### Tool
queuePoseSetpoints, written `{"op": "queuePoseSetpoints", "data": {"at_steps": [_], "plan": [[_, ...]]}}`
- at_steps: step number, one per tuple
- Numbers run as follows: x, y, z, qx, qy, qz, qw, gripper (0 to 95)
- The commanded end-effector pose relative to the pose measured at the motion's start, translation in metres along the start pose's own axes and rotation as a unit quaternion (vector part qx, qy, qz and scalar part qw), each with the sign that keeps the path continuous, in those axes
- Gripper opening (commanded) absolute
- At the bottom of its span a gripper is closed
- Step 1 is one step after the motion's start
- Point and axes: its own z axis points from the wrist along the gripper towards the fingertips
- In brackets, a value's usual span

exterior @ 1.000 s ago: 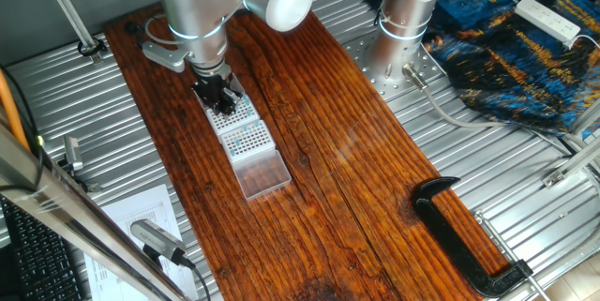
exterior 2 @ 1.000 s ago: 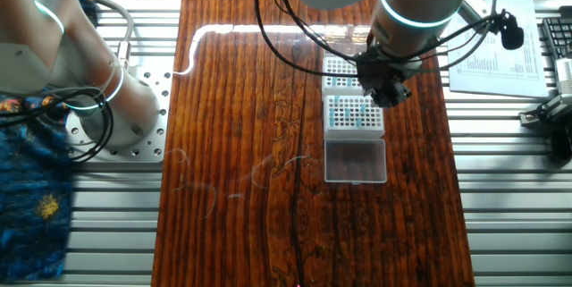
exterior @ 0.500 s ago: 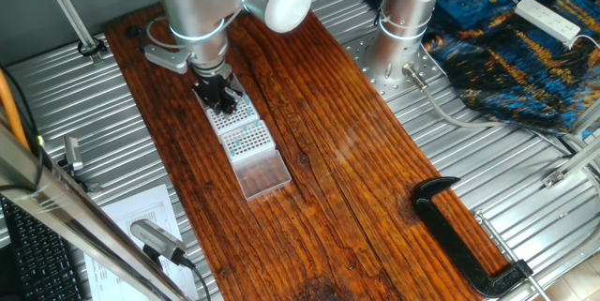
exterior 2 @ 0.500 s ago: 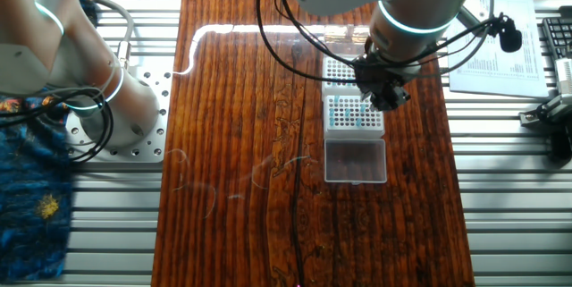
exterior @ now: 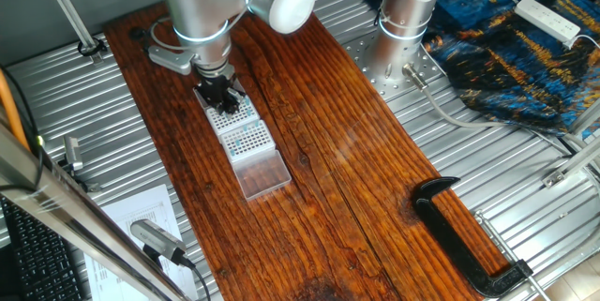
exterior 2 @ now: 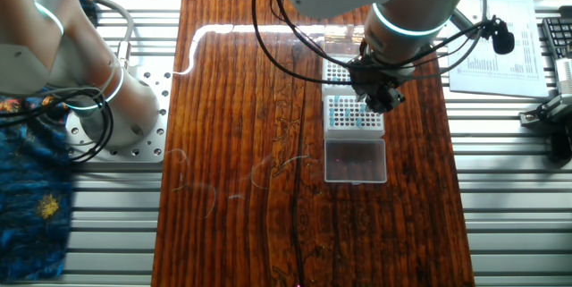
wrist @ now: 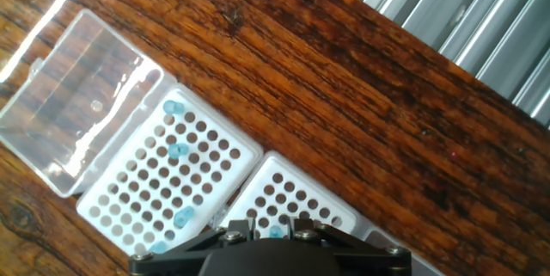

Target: Transfer all medium pipette tips from one holder to another

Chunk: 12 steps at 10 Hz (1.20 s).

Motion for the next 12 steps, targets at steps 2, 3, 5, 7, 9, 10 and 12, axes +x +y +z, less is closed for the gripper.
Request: {"op": "queuePoseSetpoints", "data": {"at_steps": [2,3,5,7,9,10,12], "plan": [[0.002,-0.0017,0.0006,0.001,0.001,0.0,1.0,19.0],[0.003,-0.0027,0.0006,0.001,0.0,0.0,1.0,19.0],[0.0047,-0.0044,0.0002,0.001,-0.001,0.0,1.0,19.0],[0.0047,-0.0044,0.0002,0.0,-0.002,0.003,1.0,19.0],[0.0046,-0.0043,0.0002,0.001,-0.002,0.002,1.0,0.0],[0.0046,-0.0043,0.0002,0.0,-0.003,0.002,1.0,0.0],[0.0043,-0.0041,0.0004,-0.003,-0.003,0.003,1.0,0.0]]}}
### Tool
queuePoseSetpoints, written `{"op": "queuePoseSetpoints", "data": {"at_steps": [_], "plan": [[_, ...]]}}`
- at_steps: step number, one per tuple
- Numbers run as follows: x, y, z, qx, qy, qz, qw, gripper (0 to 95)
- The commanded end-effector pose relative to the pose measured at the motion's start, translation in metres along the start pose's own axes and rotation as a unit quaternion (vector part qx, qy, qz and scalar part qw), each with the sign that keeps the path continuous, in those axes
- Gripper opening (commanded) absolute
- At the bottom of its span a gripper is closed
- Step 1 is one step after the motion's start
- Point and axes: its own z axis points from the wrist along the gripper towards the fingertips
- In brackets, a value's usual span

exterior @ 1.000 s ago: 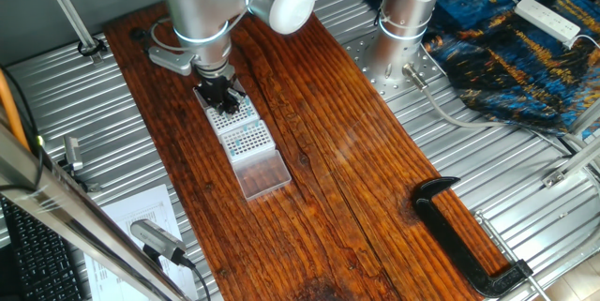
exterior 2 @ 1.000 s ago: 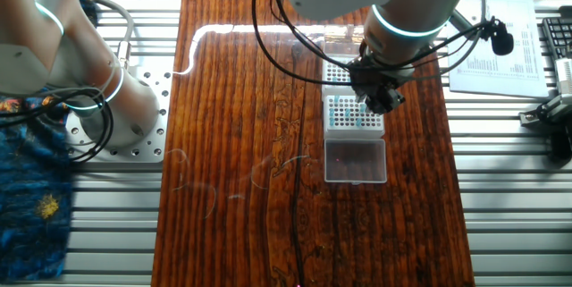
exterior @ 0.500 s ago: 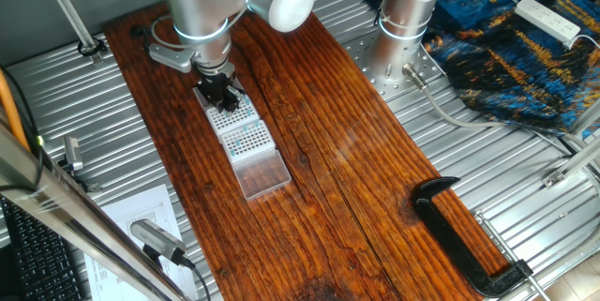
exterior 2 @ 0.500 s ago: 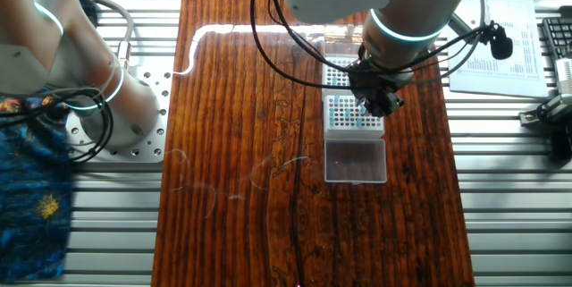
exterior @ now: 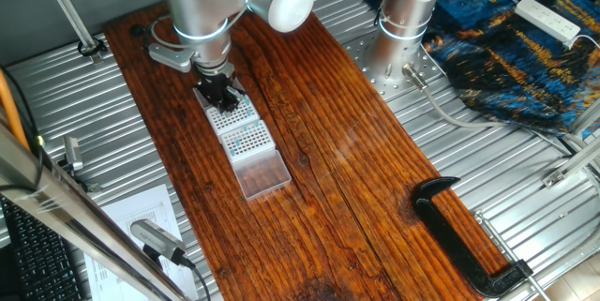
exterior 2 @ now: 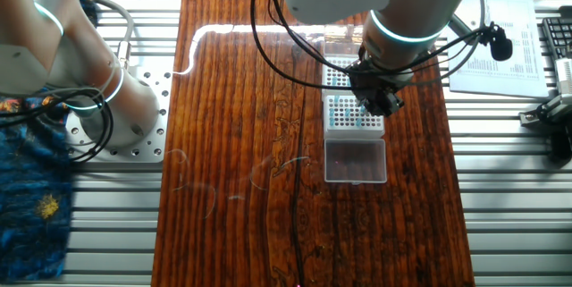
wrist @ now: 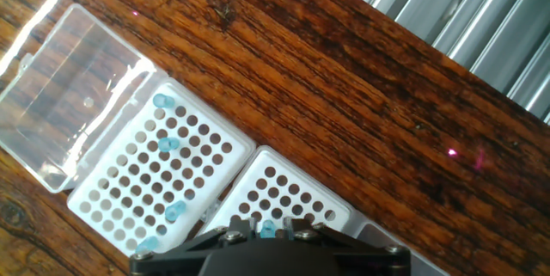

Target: Transfer all medium pipette tips from one holder to another

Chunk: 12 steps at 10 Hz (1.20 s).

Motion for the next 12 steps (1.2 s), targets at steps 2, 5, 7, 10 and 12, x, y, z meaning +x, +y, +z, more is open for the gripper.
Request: {"op": "queuePoseSetpoints", "data": {"at_steps": [2,5,7,10,12], "plan": [[0.0,0.0,0.0,-0.003,0.001,0.0,1.0,0.0],[-0.001,0.001,-0.011,-0.009,0.006,0.004,0.9999,0.0],[-0.004,0.001,-0.027,-0.009,0.008,0.013,0.9998,0.0],[-0.012,0.002,-0.051,-0.01,0.011,0.016,0.9998,0.0],[-0.023,0.003,-0.074,-0.013,0.017,0.02,0.9996,0.0]]}}
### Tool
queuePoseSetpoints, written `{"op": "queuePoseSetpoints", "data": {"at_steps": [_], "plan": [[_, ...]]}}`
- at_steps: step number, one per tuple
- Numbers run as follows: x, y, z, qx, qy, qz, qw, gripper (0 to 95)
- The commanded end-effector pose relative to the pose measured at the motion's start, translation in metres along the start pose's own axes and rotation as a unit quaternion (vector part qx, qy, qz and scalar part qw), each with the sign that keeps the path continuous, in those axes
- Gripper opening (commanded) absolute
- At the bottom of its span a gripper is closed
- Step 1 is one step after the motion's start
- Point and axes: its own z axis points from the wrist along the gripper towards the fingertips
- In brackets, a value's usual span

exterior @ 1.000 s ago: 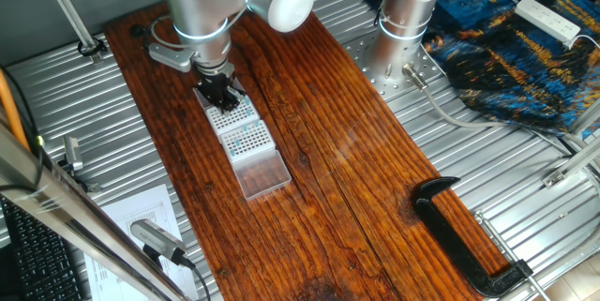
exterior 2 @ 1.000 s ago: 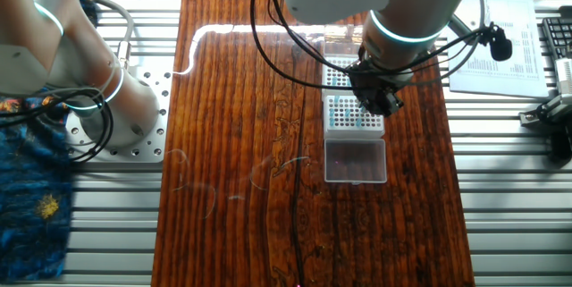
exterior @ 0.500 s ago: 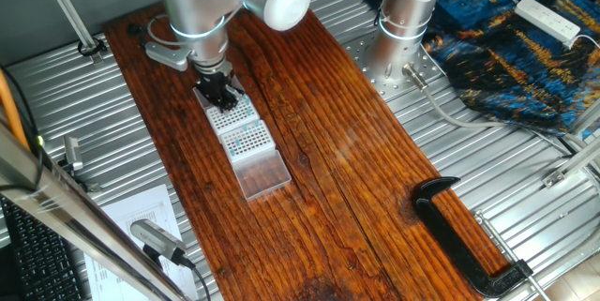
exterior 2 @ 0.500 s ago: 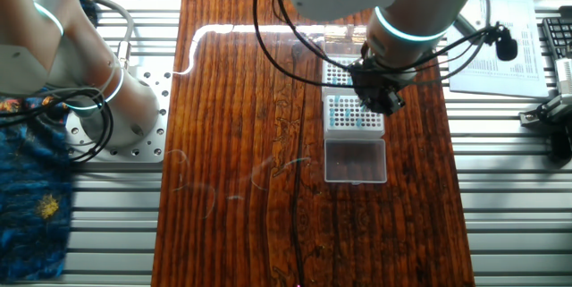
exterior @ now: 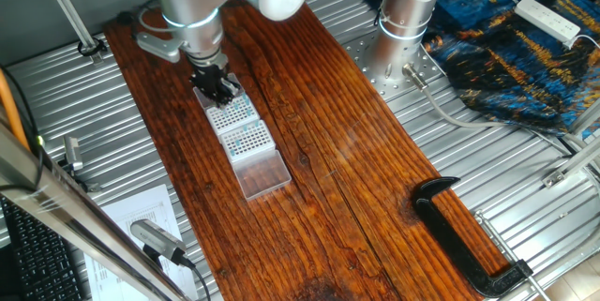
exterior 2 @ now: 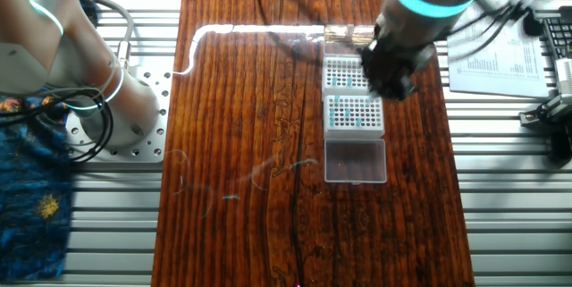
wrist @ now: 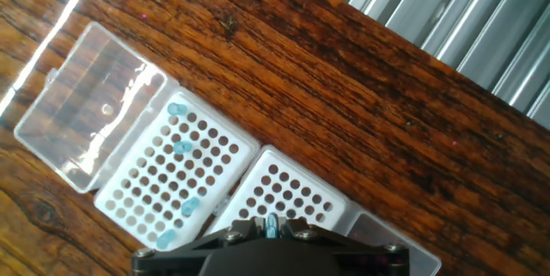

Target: Transfer all medium pipette tips from one holder to another

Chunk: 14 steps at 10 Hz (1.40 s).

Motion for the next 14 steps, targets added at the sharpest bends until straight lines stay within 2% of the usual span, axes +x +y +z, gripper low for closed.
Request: {"op": "queuePoseSetpoints", "data": {"at_steps": [1,2,4,7,11,14], "plan": [[-0.011,0.0,-0.017,-0.001,0.006,0.005,1.0,0.0],[-0.02,-0.001,-0.025,0.002,0.009,0.006,0.9999,0.0],[-0.031,-0.003,-0.028,0.0,0.006,0.013,0.9999,0.0],[-0.044,0.006,-0.017,0.0,0.0,0.031,0.9995,0.0],[-0.05,0.011,-0.005,-0.001,-0.001,0.042,0.9991,0.0],[-0.043,0.016,0.003,-0.008,0.001,0.05,0.9987,0.0]]}}
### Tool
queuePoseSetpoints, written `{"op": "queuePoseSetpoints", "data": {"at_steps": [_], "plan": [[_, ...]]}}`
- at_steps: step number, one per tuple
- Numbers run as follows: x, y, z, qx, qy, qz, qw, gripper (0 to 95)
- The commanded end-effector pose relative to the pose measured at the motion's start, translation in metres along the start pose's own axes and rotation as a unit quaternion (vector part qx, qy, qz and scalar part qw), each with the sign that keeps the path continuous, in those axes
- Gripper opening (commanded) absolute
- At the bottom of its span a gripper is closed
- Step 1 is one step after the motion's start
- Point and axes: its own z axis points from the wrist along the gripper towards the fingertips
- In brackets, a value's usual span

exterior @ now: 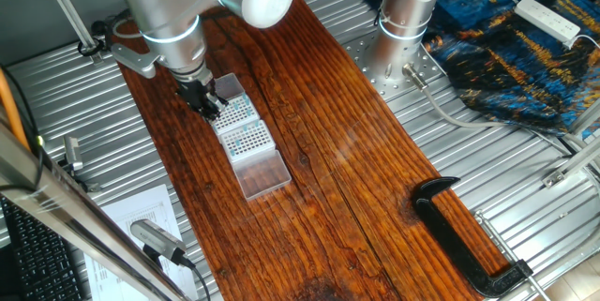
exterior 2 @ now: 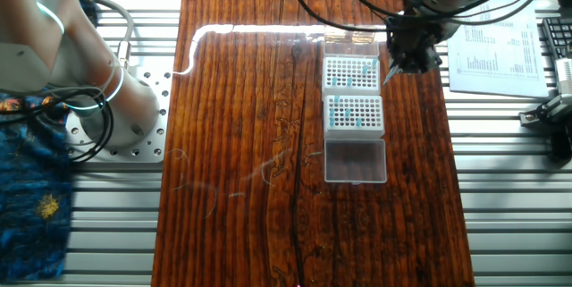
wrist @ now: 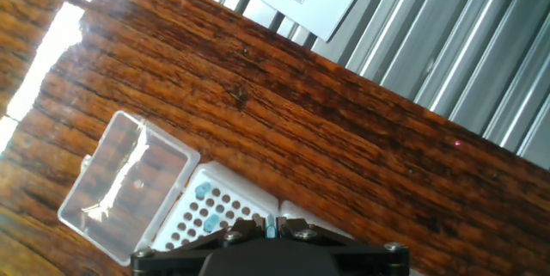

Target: Transfer all medium pipette tips from one holder to another

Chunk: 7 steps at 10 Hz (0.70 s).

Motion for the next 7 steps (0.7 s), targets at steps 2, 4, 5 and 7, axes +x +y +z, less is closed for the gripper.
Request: {"op": "queuePoseSetpoints", "data": {"at_steps": [2,4,5,7], "plan": [[0.009,0.002,0.004,-0.009,-0.006,-0.002,0.9999,0.0],[0.011,0.005,0.008,-0.012,-0.003,0.002,0.9999,0.0],[0.012,0.009,0.011,-0.015,0.002,0.007,0.9999,0.0],[0.014,0.014,0.015,-0.018,0.008,0.009,0.9998,0.0]]}}
